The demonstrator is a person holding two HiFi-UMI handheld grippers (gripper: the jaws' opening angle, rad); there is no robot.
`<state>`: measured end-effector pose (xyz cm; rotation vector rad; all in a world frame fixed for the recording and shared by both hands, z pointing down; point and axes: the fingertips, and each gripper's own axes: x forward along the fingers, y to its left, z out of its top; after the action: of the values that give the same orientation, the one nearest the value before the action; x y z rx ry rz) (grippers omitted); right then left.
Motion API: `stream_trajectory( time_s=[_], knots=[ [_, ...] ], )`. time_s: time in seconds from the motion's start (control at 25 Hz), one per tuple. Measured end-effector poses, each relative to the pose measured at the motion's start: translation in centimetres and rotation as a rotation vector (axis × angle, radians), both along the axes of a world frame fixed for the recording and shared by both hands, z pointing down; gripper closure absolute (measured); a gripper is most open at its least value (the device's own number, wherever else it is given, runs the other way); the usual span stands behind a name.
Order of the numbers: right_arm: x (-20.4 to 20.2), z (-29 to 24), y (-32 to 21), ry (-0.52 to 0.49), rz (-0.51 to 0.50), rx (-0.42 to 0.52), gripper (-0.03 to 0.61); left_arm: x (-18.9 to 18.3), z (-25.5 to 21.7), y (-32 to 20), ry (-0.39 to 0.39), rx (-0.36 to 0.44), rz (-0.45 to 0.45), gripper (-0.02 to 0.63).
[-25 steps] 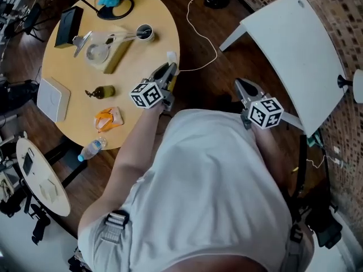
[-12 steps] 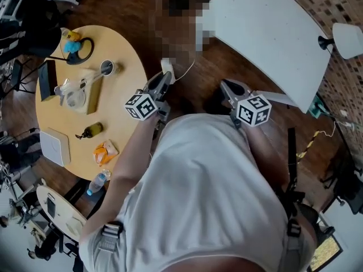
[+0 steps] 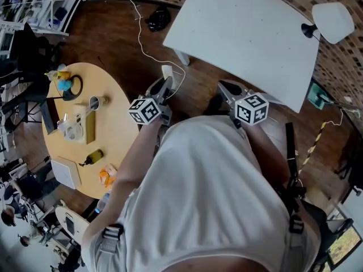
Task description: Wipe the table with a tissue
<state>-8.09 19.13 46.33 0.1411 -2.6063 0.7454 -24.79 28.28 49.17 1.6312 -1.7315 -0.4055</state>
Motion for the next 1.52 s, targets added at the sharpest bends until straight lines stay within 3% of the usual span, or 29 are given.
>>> stream_trajectory(
  time_s=[0.2,0.56,0.8,1.08,1.36,1.52],
  knots=[
    [0.7,-1.1,-4.5,-0.059,-0.017,0.009,0.572,1.4,0.4,-5.2,-0.042,-0.055,0.029,0.535],
    [5.0,-1.3,-11.4,-0.065,0.073,-0.03,0.572,2.5,-1.7,-13.0,-0.129,-0.092,0.057,0.534],
    [5.8,-0.5,-13.6,-0.041,0.111,-0.06,0.572,-0.7,-1.8,-15.1,-0.146,-0.118,0.008,0.534],
    [4.4,-0.6,-15.8,-0.043,0.183,-0.065,0.572,-4.9,-0.7,-17.1,-0.091,-0.115,-0.012,0.534],
    [1.7,-0.9,-18.3,-0.034,0.249,-0.072,0.572,-8.0,2.1,-19.9,-0.346,-0.27,0.144,0.534],
    [-0.6,-1.8,-19.0,-0.054,0.269,-0.083,0.572,-8.5,4.9,-21.7,-0.295,-0.31,0.182,0.534]
  ],
)
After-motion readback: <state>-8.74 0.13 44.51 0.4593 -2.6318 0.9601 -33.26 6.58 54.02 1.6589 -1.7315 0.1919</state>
